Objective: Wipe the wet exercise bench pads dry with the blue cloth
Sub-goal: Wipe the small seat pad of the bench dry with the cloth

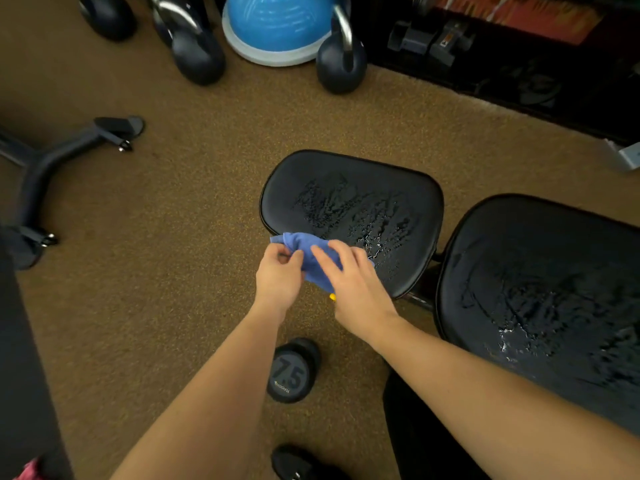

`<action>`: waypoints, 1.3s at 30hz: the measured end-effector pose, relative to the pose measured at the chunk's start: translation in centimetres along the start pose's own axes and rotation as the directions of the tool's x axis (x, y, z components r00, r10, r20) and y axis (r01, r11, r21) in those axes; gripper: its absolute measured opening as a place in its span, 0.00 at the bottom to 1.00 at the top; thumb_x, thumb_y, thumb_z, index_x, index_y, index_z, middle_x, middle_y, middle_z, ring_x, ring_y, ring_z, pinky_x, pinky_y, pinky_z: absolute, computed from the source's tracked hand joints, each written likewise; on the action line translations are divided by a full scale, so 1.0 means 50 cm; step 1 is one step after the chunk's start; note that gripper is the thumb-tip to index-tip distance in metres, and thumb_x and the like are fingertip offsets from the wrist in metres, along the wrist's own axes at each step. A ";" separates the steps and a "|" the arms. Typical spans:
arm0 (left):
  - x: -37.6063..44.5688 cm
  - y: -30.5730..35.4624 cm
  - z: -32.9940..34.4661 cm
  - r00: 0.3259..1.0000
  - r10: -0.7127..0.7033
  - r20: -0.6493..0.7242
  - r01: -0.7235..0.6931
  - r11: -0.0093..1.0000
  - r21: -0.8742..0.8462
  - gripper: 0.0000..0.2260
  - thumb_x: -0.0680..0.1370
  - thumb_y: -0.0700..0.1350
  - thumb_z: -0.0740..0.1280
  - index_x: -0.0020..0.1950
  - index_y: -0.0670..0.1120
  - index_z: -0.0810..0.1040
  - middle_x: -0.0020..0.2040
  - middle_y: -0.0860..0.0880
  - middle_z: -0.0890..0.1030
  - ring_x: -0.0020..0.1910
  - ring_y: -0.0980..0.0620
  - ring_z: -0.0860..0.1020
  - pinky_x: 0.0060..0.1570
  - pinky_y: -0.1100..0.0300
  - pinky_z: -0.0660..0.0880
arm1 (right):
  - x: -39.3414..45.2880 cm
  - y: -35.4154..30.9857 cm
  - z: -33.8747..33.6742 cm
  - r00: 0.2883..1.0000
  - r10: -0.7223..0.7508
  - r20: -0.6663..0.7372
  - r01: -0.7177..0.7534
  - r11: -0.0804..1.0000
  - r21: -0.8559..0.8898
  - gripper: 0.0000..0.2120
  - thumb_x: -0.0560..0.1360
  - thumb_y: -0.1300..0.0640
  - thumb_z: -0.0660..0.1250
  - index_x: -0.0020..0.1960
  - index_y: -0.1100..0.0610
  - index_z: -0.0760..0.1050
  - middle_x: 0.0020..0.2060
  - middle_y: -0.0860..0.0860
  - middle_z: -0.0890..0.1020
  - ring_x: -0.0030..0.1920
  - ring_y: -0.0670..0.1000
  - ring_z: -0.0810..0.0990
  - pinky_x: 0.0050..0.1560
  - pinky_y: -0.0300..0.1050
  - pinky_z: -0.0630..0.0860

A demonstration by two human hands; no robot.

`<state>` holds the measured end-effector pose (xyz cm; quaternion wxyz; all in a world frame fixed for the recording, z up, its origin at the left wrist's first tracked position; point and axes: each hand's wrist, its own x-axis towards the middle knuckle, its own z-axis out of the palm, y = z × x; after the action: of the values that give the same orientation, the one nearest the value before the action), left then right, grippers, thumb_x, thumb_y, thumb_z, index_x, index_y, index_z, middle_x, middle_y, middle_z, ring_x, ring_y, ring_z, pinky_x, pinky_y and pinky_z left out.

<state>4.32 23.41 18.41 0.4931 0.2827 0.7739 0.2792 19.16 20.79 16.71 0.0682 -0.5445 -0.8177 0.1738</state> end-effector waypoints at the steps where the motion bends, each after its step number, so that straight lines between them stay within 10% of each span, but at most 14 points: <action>1: 0.001 0.004 -0.005 1.000 -0.011 0.003 0.011 1.000 0.003 0.05 0.82 0.45 0.62 0.52 0.46 0.76 0.47 0.45 0.82 0.50 0.40 0.83 0.54 0.39 0.79 | 0.007 -0.011 0.010 1.000 0.021 0.004 -0.020 0.999 -0.040 0.43 0.68 0.56 0.74 0.78 0.54 0.59 0.74 0.57 0.63 0.65 0.61 0.67 0.60 0.56 0.73; 6: 0.017 -0.002 -0.038 0.996 0.081 -0.034 -0.075 0.987 0.139 0.10 0.79 0.47 0.58 0.49 0.47 0.77 0.53 0.42 0.80 0.47 0.42 0.80 0.49 0.48 0.76 | 0.028 -0.002 0.068 0.997 -0.001 -0.075 -0.022 0.953 -0.302 0.38 0.76 0.52 0.68 0.81 0.48 0.54 0.81 0.48 0.55 0.60 0.58 0.69 0.49 0.52 0.71; 11: 0.024 0.009 -0.042 0.918 0.395 -0.038 -0.347 0.846 0.405 0.19 0.82 0.42 0.61 0.73 0.44 0.67 0.76 0.45 0.59 0.65 0.42 0.73 0.60 0.55 0.70 | 0.007 0.036 0.072 0.993 -0.062 -0.104 0.021 0.935 -0.355 0.36 0.78 0.52 0.66 0.81 0.51 0.54 0.80 0.46 0.58 0.61 0.57 0.70 0.51 0.50 0.69; 21: 0.025 0.014 -0.017 0.950 0.291 0.111 -0.307 0.810 0.499 0.29 0.86 0.46 0.56 0.82 0.41 0.46 0.82 0.46 0.43 0.80 0.46 0.52 0.73 0.53 0.59 | -0.095 0.130 0.037 0.983 -0.170 -0.074 0.132 0.922 -0.364 0.30 0.79 0.54 0.58 0.81 0.51 0.57 0.79 0.46 0.61 0.67 0.56 0.70 0.60 0.50 0.69; 27: 0.043 0.011 -0.009 0.954 0.281 0.105 -0.296 0.824 0.483 0.32 0.84 0.47 0.60 0.82 0.41 0.47 0.82 0.48 0.42 0.79 0.43 0.58 0.74 0.49 0.62 | -0.113 0.211 0.009 0.981 -0.182 -0.065 0.167 0.968 -0.188 0.41 0.64 0.69 0.73 0.75 0.51 0.69 0.74 0.45 0.70 0.60 0.55 0.71 0.55 0.49 0.76; 33: 0.054 0.022 0.010 0.959 0.276 0.068 -0.276 0.848 0.452 0.35 0.83 0.49 0.63 0.82 0.40 0.45 0.82 0.48 0.40 0.80 0.43 0.55 0.76 0.50 0.58 | -0.089 0.310 -0.090 0.984 -0.062 -0.168 0.083 0.989 0.121 0.29 0.63 0.80 0.69 0.58 0.56 0.83 0.63 0.53 0.75 0.59 0.56 0.72 0.64 0.44 0.68; 39: 0.058 0.023 0.030 0.963 0.267 0.035 -0.254 0.854 0.454 0.37 0.83 0.48 0.63 0.81 0.39 0.43 0.81 0.45 0.39 0.79 0.41 0.54 0.75 0.51 0.58 | 0.004 0.342 -0.217 0.964 0.231 -0.132 -0.191 0.946 0.261 0.25 0.71 0.74 0.61 0.62 0.55 0.77 0.58 0.51 0.80 0.59 0.52 0.77 0.60 0.36 0.67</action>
<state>4.87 26.52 16.92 0.3596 0.4881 0.7792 0.1588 37.14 29.17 20.65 0.1817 -0.6287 -0.7184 0.2359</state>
